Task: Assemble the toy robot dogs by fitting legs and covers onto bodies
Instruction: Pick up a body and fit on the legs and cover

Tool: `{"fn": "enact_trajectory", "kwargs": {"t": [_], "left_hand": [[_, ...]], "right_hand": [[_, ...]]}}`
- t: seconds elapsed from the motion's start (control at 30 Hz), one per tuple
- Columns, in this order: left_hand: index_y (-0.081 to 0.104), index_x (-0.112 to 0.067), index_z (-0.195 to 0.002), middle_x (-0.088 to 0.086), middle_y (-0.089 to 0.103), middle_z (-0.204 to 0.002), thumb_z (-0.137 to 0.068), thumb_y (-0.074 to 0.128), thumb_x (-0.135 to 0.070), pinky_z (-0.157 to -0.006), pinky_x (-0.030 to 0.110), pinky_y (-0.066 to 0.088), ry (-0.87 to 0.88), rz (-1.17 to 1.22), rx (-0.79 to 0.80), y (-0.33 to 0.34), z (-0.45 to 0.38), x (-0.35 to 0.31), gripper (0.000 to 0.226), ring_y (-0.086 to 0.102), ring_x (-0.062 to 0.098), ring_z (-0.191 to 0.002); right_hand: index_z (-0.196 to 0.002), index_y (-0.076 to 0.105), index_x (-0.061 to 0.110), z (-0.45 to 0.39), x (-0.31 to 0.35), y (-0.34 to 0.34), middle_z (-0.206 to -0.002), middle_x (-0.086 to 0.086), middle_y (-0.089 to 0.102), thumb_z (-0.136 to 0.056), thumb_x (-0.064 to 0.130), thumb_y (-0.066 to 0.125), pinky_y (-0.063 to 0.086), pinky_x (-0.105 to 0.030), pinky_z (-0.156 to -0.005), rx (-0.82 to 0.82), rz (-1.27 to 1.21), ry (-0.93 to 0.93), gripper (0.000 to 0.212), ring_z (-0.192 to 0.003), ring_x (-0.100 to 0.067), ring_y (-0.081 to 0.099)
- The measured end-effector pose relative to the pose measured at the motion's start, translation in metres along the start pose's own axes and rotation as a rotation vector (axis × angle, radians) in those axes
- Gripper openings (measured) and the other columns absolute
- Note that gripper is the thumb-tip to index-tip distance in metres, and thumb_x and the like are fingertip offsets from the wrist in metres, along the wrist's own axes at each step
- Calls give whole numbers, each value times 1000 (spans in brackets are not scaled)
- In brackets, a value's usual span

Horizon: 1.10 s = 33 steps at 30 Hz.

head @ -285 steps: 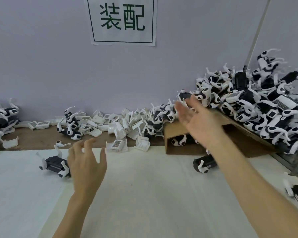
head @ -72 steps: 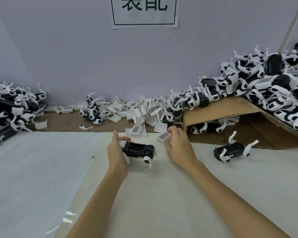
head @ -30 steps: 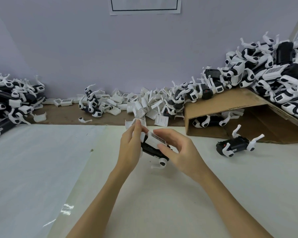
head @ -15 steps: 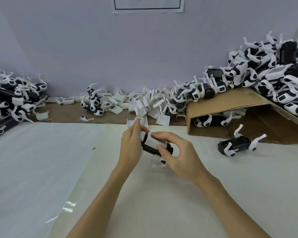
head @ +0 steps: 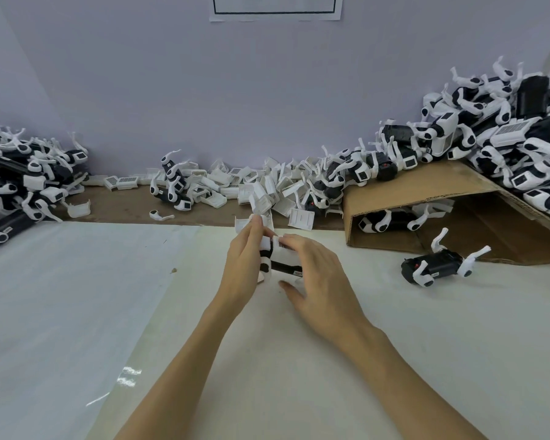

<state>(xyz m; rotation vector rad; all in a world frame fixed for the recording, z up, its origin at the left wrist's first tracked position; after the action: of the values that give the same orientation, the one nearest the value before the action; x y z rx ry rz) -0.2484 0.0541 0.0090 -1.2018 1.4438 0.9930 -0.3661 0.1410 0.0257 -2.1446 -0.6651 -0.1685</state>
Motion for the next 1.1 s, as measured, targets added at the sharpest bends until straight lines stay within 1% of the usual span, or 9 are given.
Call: {"fn": "enact_trajectory", "kwargs": {"t": [0.1,0.2,0.3,0.4,0.53,0.67,0.83,0.97,1.1], "left_hand": [[68,-10,-102,6,70,-88,-106,42,-66,-70,22,51,79,-58,78,11,4,-8,62,65,13,-79],[63,-18,-90,-7,63,-76,-97,45,-73,-66,21,45,121,-120,98,17,8,-14,58,58,11,-71],[58,-26,-79,-13,60,-68,-103,46,-67,-61,15,41,145,-172,54,16,7,-15,50,55,6,-66],[56,-17,-79,-12,58,-69,-108,45,-61,-62,16,41,163,-197,36,13,5,-13,54,54,6,-66],[59,-5,-89,-3,60,-74,-104,41,-66,-64,19,42,150,-199,32,11,3,-11,66,54,9,-68],[62,-3,-93,0,62,-75,-105,40,-68,-63,17,43,157,-205,22,11,4,-12,69,56,8,-68],[62,-8,-94,5,64,-79,-98,38,-70,-66,24,46,158,-196,23,14,7,-14,67,59,11,-71],[59,-16,-87,-13,61,-67,-101,40,-67,-60,16,41,157,-209,24,15,8,-15,56,55,5,-63],[60,-17,-88,-14,58,-62,-98,40,-71,-56,16,39,154,-214,24,16,7,-15,58,51,4,-58]], "right_hand": [[-142,52,21,-2,-6,-11,-136,9,62,-87,11,81,43,-35,-111,-120,65,43,63,-128,-15,57],[-143,57,17,-1,-12,-16,-140,5,64,-91,14,77,43,-33,-109,-147,95,51,56,-131,-15,58],[-142,59,14,0,-10,-18,-142,3,64,-89,11,80,45,-34,-104,-175,121,32,57,-130,-14,58],[-138,62,13,-1,-9,-19,-140,2,66,-85,12,84,46,-33,-100,-188,155,28,58,-127,-13,58],[-141,61,15,-1,-13,-18,-139,4,67,-87,19,83,47,-33,-103,-172,136,56,58,-128,-15,60],[-144,58,12,1,-13,-15,-143,0,64,-89,15,81,46,-33,-104,-166,129,71,60,-132,-17,57],[-146,55,11,-1,-13,-10,-145,-3,61,-93,15,76,45,-37,-110,-128,133,64,57,-135,-21,54],[-141,61,12,-1,-13,-14,-135,0,68,-86,10,83,47,-35,-105,-166,148,43,59,-123,-20,62],[-139,62,11,-2,-11,-17,-136,0,68,-87,9,82,45,-33,-103,-186,139,17,56,-122,-15,60]]}}
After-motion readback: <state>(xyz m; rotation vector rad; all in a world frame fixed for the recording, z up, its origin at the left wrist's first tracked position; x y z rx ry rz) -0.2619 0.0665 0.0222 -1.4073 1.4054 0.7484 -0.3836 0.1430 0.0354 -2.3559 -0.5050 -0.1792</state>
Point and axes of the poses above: each hand's wrist, its own z-axis away from the middle knuckle, its own y-axis out of the palm, x = y × z, the point moved 10 cm from there along -z, towards the middle knuckle
